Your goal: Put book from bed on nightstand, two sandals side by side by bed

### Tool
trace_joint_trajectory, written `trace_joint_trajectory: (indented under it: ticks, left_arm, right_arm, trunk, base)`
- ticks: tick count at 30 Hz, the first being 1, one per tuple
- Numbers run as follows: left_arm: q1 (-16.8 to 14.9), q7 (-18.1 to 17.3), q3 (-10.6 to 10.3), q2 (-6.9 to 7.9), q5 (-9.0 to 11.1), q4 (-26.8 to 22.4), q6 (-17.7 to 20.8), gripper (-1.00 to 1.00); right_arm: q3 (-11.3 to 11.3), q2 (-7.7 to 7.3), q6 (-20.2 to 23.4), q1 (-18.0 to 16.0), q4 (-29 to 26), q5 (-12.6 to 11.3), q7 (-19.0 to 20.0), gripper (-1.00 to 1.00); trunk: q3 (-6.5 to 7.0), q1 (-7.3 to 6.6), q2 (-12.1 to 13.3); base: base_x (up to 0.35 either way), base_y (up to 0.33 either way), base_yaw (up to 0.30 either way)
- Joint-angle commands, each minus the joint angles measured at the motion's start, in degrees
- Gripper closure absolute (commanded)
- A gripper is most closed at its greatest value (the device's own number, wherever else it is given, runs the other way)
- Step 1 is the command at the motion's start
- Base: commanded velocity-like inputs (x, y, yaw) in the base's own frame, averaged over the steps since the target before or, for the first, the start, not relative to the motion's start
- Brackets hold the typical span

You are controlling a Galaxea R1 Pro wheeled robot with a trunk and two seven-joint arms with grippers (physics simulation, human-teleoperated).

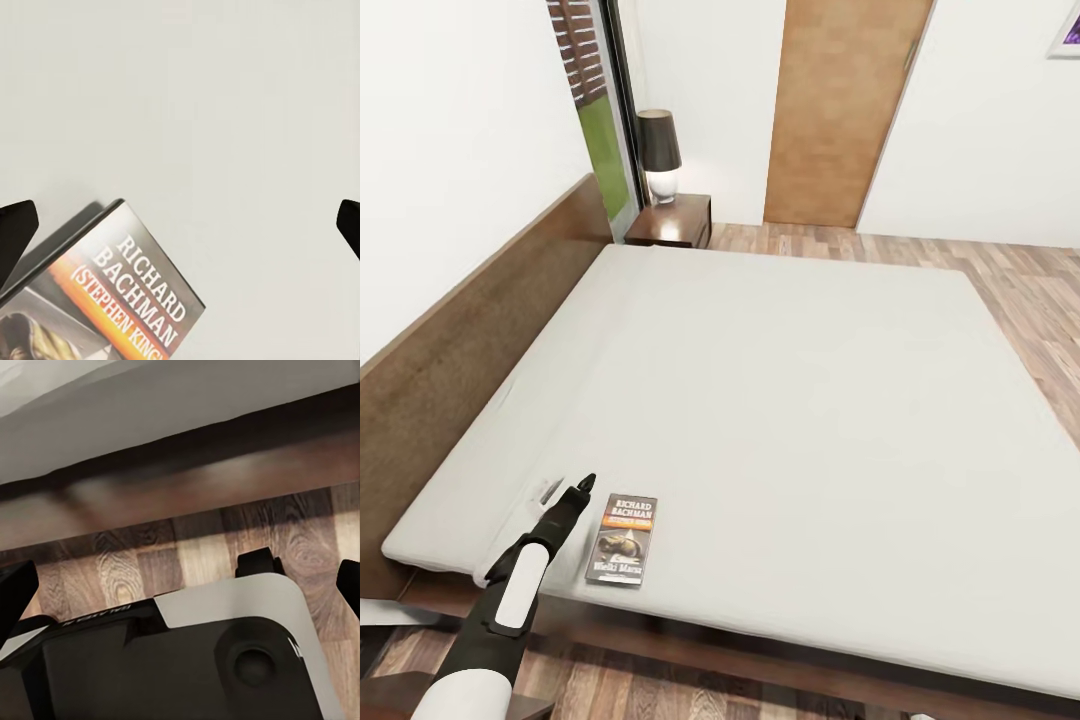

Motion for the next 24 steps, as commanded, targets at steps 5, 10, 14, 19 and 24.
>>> trace_joint_trajectory:
  ticks: [5, 10, 14, 19, 24]
  left_arm:
    - [-0.02, 0.08, 0.17, -0.06, 0.59, -0.10, 0.44, -1.00]
    - [-0.02, 0.08, 0.21, -0.06, 0.59, -0.10, 0.44, -1.00]
    - [-0.01, 0.08, 0.16, -0.06, 0.60, -0.10, 0.44, -1.00]
    - [-0.02, 0.08, 0.21, -0.06, 0.60, -0.08, 0.44, -1.00]
    - [-0.02, 0.09, 0.22, -0.06, 0.60, -0.05, 0.44, -1.00]
  right_arm:
    - [0.40, -0.05, -0.22, -0.04, 0.08, -0.53, 0.19, -1.00]
    - [0.40, -0.03, -0.22, -0.04, 0.08, -0.53, 0.19, -1.00]
    - [0.40, -0.05, -0.22, -0.04, 0.08, -0.53, 0.19, -1.00]
    - [0.40, -0.02, -0.22, -0.04, 0.08, -0.53, 0.19, -1.00]
    - [0.40, -0.03, -0.22, -0.04, 0.08, -0.53, 0.19, -1.00]
  trunk:
    - [-0.94, 1.11, -2.05]
    - [-1.84, 2.21, -4.06]
    - [-2.56, 3.09, -5.66]
    - [-3.46, 4.18, -7.67]
    - [-4.36, 5.28, -9.67]
  base:
    - [0.000, 0.000, 0.000]
    - [0.000, 0.000, 0.000]
    - [0.000, 0.000, 0.000]
    - [0.000, 0.000, 0.000]
    - [0.000, 0.000, 0.000]
